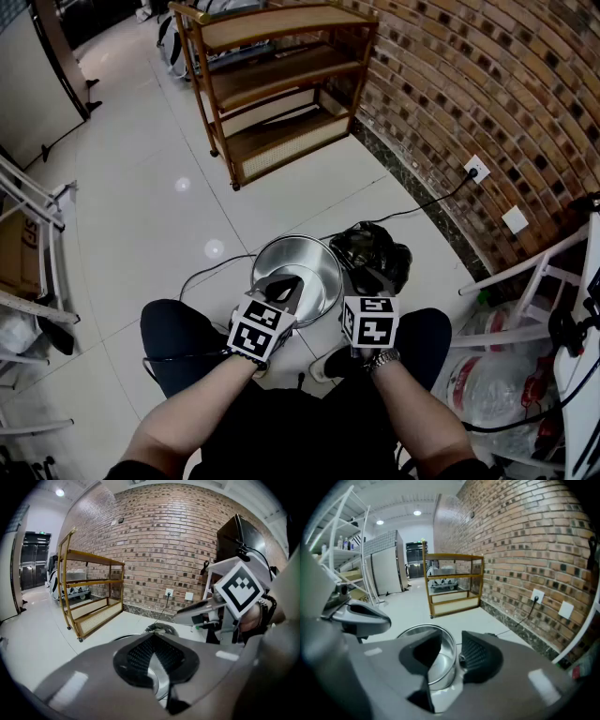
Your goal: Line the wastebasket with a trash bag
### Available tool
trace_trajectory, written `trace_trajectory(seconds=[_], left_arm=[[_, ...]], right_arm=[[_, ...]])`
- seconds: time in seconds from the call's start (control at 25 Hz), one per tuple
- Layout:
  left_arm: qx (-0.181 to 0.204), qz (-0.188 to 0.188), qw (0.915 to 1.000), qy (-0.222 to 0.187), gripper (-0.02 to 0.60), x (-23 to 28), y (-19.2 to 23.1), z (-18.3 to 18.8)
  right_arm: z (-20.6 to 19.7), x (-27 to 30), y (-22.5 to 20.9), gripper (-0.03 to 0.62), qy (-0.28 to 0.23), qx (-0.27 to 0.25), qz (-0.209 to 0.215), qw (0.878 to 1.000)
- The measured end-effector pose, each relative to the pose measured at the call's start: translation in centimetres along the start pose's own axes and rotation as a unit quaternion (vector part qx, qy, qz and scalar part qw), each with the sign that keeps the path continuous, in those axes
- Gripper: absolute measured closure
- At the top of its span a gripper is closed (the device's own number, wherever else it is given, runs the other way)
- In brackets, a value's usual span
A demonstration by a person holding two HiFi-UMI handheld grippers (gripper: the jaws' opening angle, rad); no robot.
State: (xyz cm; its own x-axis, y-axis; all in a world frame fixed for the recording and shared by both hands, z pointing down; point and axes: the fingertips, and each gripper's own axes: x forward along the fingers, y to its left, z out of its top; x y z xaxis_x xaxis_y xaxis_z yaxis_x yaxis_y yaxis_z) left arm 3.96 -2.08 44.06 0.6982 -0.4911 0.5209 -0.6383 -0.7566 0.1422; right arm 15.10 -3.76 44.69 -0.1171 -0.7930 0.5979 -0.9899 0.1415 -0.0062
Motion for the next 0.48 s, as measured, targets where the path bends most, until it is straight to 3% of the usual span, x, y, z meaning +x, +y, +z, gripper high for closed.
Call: trace_trajectory(seconds=[0.24,0.48], left_arm=[[0.007,-0.001,1.0000,0.002,0.580,1.4,0.6,1.0],[0.007,-0.008,0.9999,0.012,0.580,2.9,0.6,1.0]], right_arm=[[-1.5,2.8,-4.7,0.376,0.038,0.026,-0.070,0.996],[-2.9,6.0,-7.5,0.361,0.071,0.038,-0.105,0.991]])
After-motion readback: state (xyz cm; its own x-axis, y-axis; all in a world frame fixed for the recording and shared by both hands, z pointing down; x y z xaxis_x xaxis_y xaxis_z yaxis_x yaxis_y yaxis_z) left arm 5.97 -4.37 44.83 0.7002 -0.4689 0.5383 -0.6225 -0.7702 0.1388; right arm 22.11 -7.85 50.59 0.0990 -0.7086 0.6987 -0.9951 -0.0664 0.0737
